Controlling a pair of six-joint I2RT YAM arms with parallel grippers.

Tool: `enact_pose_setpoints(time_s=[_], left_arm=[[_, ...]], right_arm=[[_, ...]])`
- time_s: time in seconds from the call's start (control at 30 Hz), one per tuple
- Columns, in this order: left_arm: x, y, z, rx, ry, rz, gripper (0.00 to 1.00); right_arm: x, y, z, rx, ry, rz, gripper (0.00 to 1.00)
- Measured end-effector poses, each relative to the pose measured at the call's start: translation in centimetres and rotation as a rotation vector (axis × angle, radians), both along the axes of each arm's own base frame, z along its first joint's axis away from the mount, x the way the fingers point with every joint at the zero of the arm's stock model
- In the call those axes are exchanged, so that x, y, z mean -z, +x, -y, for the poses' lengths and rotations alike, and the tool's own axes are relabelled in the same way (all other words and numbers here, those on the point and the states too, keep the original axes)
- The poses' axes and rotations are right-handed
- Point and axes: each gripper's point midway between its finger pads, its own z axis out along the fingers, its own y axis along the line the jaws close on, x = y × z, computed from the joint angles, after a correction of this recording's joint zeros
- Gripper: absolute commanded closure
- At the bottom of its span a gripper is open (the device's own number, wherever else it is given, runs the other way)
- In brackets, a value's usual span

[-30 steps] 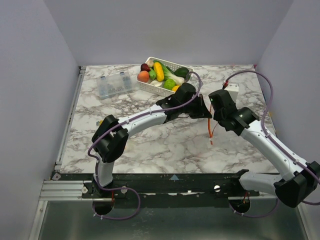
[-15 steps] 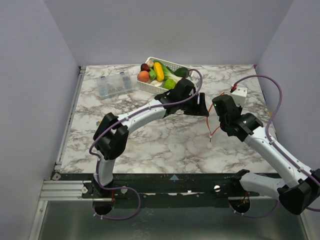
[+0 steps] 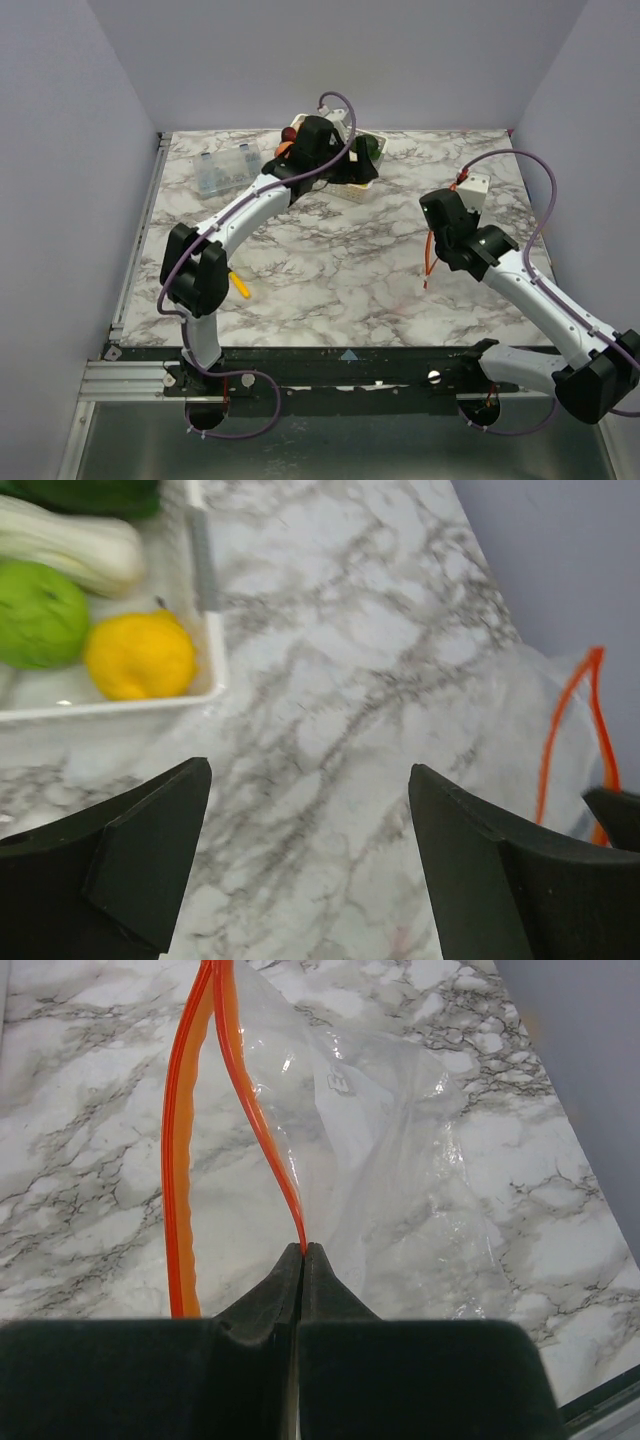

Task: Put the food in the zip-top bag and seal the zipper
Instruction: Open the zipper of the food storage bag at the center of the board, then pick up the fake fruit from the bin.

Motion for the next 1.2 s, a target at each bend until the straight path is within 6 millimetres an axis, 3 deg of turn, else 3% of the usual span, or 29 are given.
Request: enact_pose_setpoints(time_s=[0.3,0.4,0.53,0.77,1.07,1.2], left_arm=[[-2.0,12.0,-7.7,-0.442,0.165,0.236,0.18],[-1.4,15.2,-9.9,-0.584,0.223,0.275,0.22],[0.6,17.7,-12.7,-0.713,0.268,0.255,0.27],[2.6,19.4,-15.6,-0.821,0.267,0.171,0.34],[3.6,19.0,-16.4,-0.862,0.288,0.129,0.25],[5.2,18.7,-17.8,-0.889,0.321,0.100,0.23]], right_arm=[[-0.2,0.7,-0.3,-0.015,-0.009,0.013,0.99],[0.0,0.8,-0.4,-0.020,-0.018,0.007,0.99],[0.3,1.1,-0.6,-0.028,-0.031,-0.004,0.99],[0.2,1.5,-0.8,-0.042,-0.032,0.000,0.99],[0.6,1.9,-1.5,-0.065,-0.017,-0.006,0.99],[0.7,2.0,-1.7,-0.072,-0.012,-0.010,0.99]])
